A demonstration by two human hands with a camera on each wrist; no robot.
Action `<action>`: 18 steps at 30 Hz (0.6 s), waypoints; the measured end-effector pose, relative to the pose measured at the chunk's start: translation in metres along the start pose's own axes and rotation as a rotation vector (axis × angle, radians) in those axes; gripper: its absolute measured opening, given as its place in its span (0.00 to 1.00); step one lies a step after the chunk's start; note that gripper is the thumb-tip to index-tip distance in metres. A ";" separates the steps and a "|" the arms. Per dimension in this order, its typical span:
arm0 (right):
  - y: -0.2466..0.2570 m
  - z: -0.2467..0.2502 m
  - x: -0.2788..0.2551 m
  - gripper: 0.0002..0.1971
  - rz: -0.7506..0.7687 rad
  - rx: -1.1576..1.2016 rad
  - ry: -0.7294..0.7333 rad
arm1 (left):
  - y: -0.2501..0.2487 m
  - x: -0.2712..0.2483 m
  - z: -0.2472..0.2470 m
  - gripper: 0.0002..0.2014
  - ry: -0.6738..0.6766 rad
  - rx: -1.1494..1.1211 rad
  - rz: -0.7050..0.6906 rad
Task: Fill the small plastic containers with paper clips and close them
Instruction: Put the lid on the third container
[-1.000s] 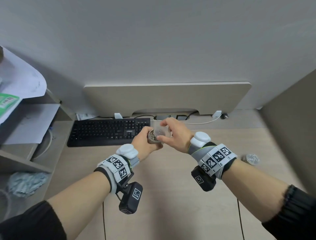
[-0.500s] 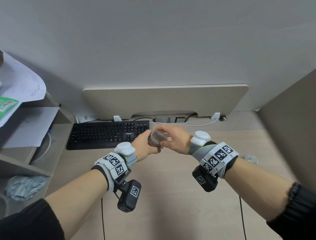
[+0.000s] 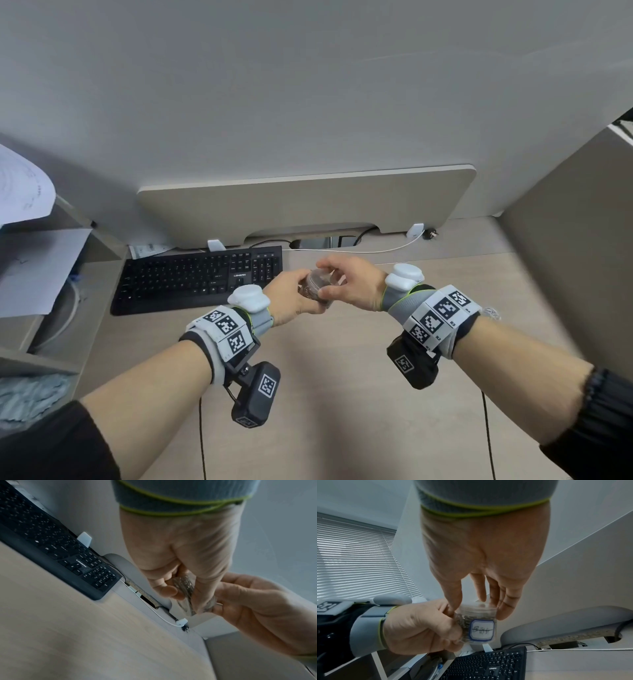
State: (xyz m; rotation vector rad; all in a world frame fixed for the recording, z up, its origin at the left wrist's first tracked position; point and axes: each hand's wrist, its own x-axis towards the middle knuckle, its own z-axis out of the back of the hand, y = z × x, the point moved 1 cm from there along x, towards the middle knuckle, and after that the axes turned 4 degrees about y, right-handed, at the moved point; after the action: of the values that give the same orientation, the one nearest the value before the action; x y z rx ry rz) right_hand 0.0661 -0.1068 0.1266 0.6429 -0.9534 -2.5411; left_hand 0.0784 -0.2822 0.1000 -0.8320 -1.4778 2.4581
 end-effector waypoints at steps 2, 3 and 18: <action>-0.008 0.000 -0.003 0.28 -0.028 -0.038 -0.013 | -0.004 0.005 -0.009 0.15 -0.024 0.053 -0.023; -0.011 -0.001 -0.005 0.28 -0.041 -0.047 -0.014 | -0.006 0.006 -0.012 0.14 -0.034 0.094 -0.038; -0.094 0.035 -0.058 0.31 0.057 0.187 -0.019 | -0.034 0.068 -0.078 0.35 0.158 -0.123 0.079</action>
State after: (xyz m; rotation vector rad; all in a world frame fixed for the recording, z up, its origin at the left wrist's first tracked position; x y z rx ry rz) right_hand 0.0811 0.0058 0.1029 0.6354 -1.2095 -2.4316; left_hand 0.0588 -0.1783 0.0749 -1.1005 -1.5799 2.3122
